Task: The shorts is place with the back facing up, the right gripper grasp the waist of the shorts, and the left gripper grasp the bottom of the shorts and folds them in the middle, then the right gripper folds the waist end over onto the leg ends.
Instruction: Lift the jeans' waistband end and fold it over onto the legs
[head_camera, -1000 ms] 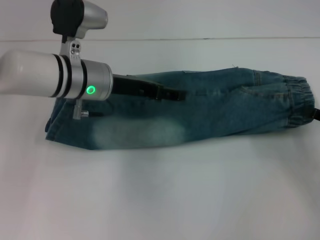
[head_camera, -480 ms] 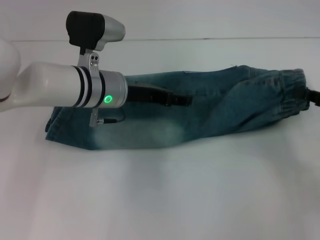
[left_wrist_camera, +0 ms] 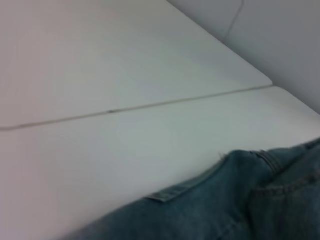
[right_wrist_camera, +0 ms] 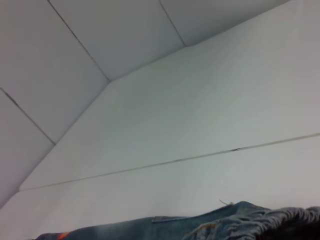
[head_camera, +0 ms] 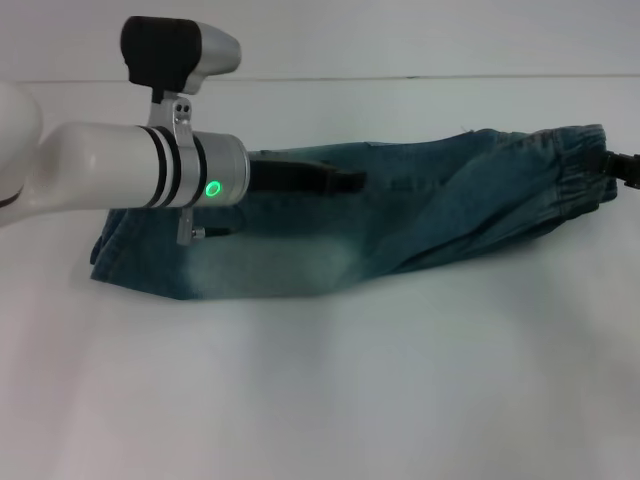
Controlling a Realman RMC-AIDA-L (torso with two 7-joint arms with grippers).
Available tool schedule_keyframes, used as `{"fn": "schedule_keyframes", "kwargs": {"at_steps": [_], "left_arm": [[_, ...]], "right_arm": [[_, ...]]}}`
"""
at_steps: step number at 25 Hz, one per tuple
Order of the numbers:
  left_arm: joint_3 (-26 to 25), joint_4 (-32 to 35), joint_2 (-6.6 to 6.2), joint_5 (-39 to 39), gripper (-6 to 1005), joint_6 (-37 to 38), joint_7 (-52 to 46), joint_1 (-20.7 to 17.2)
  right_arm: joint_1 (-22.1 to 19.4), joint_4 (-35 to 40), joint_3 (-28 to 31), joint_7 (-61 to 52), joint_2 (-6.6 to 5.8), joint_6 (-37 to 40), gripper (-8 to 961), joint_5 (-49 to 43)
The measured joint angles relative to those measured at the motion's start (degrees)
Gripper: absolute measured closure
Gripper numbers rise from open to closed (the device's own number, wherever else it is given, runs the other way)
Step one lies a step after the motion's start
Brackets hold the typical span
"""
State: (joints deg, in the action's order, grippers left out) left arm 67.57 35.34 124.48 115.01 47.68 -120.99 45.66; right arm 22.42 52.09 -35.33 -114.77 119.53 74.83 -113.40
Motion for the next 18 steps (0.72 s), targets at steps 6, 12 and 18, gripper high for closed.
{"fn": "schedule_keyframes", "kwargs": {"at_steps": [6,12,18], "left_arm": [[1.83,-3.38,-0.04,0.00,379,-6.47,-0.33,0.55],[5.34,-5.61,0.03,-0.17,628,-9.18,-0.35,1.71],[7.43,-5.75,0.06,-0.20,888,-7.91,-0.38,1.99]], "right_arm": [[0.32,1.77,-0.20,-0.88,0.02,0.63,903,0.11],[0.43,5.24,-2.17,-3.16,0.24,1.14,903,0.12],[1.39,8.26,-4.76,-5.08,0.34,0.88,903,0.12]]}}
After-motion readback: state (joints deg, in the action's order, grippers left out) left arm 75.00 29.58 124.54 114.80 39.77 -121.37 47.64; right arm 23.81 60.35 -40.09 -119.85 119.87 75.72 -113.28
